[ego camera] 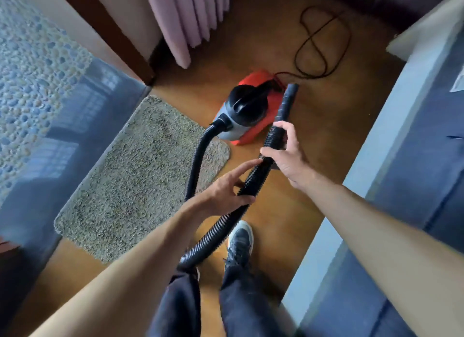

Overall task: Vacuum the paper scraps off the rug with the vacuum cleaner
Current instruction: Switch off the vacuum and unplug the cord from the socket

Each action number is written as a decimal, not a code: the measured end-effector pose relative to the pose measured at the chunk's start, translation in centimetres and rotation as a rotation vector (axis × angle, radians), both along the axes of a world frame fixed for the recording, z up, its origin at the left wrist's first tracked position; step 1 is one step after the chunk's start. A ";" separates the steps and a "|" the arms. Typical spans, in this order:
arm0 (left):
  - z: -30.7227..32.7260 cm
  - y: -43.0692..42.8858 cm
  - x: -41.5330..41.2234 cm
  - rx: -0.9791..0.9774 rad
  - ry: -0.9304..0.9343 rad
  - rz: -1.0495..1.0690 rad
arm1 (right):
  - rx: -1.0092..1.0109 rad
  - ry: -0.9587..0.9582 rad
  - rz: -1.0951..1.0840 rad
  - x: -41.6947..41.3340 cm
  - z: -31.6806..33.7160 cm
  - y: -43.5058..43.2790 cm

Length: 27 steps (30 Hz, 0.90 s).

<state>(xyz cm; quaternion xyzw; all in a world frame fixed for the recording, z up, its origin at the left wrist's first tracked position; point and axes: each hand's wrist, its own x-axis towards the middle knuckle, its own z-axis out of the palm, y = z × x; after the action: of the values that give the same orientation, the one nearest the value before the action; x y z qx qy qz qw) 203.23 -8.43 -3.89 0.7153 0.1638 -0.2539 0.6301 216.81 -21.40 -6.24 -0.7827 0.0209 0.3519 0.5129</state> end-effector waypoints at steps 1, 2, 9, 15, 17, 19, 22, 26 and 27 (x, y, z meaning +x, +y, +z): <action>-0.1 -0.5 1.2 0.003 0.006 -0.042 | -0.011 0.000 -0.034 0.6 0.0 -0.9; -0.2 -1.0 2.2 0.006 0.016 -0.078 | -0.023 0.008 -0.068 1.2 -0.2 -1.8; -1.8 -2.9 8.5 -0.071 0.153 -0.223 | -0.074 0.106 -0.180 4.8 -2.2 -5.8; -3.6 -1.8 14.3 -0.120 0.280 -0.289 | -0.116 0.216 -0.224 8.8 -4.3 -5.8; -4.6 -1.3 16.2 -0.125 0.321 -0.299 | -0.132 0.256 -0.226 10.6 -4.9 -5.3; -5.8 -0.8 17.8 -0.117 0.367 -0.302 | -0.149 0.289 -0.220 12.5 -5.5 -4.7; -6.7 -0.1 20.1 -0.119 0.452 -0.285 | -0.171 0.344 -0.182 15.0 -6.0 -3.7; -7.0 0.8 23.1 -0.147 0.506 -0.272 | -0.172 0.389 -0.156 17.9 -6.6 -2.7; -7.1 0.9 23.7 -0.142 0.519 -0.279 | -0.174 0.399 -0.147 18.5 -6.8 -2.5</action>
<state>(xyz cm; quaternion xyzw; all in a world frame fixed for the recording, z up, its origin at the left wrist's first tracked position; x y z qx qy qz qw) 226.90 -7.51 -10.99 0.5961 0.2014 -0.5231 0.5748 235.30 -23.88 -13.06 -0.7354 0.2092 0.4581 0.4535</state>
